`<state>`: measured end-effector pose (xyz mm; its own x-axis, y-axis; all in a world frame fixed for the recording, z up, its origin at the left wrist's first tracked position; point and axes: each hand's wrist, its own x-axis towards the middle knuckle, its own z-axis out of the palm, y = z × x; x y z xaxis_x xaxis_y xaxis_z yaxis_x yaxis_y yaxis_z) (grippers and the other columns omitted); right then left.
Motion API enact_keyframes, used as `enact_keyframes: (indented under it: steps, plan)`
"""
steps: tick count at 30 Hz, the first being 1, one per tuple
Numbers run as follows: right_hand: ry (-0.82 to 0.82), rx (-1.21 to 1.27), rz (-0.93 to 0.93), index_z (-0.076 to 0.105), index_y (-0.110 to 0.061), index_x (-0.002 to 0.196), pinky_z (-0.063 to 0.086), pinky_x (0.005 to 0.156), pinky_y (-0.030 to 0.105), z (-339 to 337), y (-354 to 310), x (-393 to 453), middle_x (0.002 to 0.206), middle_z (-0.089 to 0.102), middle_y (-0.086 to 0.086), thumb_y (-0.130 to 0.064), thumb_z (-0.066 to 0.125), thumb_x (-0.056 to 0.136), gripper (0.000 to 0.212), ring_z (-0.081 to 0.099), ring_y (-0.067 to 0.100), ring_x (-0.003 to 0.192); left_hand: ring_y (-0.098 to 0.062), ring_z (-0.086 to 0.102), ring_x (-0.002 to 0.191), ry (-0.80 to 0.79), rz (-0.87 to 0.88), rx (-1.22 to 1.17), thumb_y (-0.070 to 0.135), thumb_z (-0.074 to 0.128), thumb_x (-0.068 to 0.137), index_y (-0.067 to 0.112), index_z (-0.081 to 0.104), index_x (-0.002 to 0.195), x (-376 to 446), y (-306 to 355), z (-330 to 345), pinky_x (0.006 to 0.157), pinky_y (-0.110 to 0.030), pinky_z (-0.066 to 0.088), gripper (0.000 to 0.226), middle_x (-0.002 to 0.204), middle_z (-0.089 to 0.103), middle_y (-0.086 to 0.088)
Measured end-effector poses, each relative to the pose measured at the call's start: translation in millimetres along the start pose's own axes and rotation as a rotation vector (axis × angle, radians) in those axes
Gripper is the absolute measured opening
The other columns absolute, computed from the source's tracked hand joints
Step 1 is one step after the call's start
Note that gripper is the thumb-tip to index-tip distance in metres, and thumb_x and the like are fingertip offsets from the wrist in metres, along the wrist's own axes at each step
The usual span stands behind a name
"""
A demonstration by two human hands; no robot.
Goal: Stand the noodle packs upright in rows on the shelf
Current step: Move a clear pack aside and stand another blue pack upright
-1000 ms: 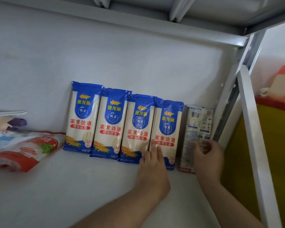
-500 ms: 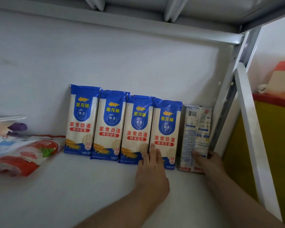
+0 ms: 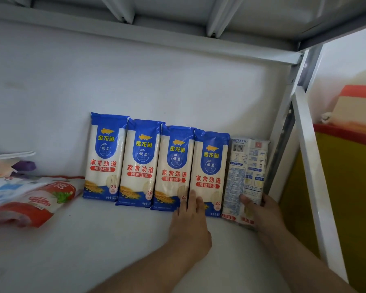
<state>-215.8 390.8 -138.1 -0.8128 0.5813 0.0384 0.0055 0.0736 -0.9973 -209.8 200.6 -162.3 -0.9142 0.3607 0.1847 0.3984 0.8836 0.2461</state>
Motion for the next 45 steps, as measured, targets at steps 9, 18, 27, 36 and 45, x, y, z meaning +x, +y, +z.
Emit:
enact_keyframes:
  steps: [9,18,27,36,45]
  plan:
    - [-0.007,0.003,-0.072,0.066,-0.020,0.117,0.063,0.080,0.054,-3.0,-23.3,-39.2,0.113,0.074,0.005,-0.019,0.079,0.088,0.032,0.074,0.032,0.097,-0.027,0.000,0.153,-0.012,-0.006,-0.079,0.029,0.049,0.099,0.016,-0.002,0.160,-20.9,4.6,-30.9,0.123,-0.041,0.010,0.081,0.167,-0.012,-0.004]
    - [-0.154,0.128,-0.081,0.069,-0.023,0.104,0.065,0.068,0.043,24.2,-63.4,-115.8,0.098,0.079,0.003,-0.019,0.079,0.088,0.020,0.079,0.025,0.084,-0.025,0.037,0.142,0.059,-0.095,-0.596,0.049,0.053,0.096,0.020,0.020,0.156,-60.2,-7.9,-104.1,0.112,-0.035,0.033,0.074,0.159,0.027,-0.002]
    - [-0.358,0.280,-0.102,0.074,-0.014,0.111,0.063,0.085,0.056,49.5,-85.5,-182.3,0.104,0.082,0.008,-0.010,0.082,0.085,0.028,0.079,0.032,0.095,-0.020,0.072,0.104,0.032,-0.126,-1.145,0.046,0.082,0.074,0.025,0.069,0.117,-107.6,-43.2,-165.5,0.102,-0.047,0.050,0.049,0.109,0.077,0.003]
    - [-0.461,0.214,-0.135,0.073,-0.013,0.117,0.059,0.096,0.054,56.6,-85.5,-206.6,0.110,0.081,0.006,-0.007,0.079,0.087,0.031,0.078,0.028,0.102,-0.016,0.073,0.099,0.084,-0.156,-1.121,0.016,0.078,0.084,0.021,0.071,0.113,-123.3,-53.8,-163.3,0.097,-0.045,0.055,0.030,0.103,0.078,0.005]
    - [-0.483,0.092,-0.142,0.074,-0.014,0.114,0.061,0.094,0.048,57.1,-88.0,-207.0,0.111,0.080,0.003,-0.020,0.081,0.087,0.029,0.078,0.023,0.100,-0.015,0.070,0.096,0.232,-0.206,-1.001,0.013,0.076,0.086,0.020,0.068,0.115,-126.9,-52.6,-159.1,0.087,-0.036,0.056,0.030,0.106,0.075,0.004]
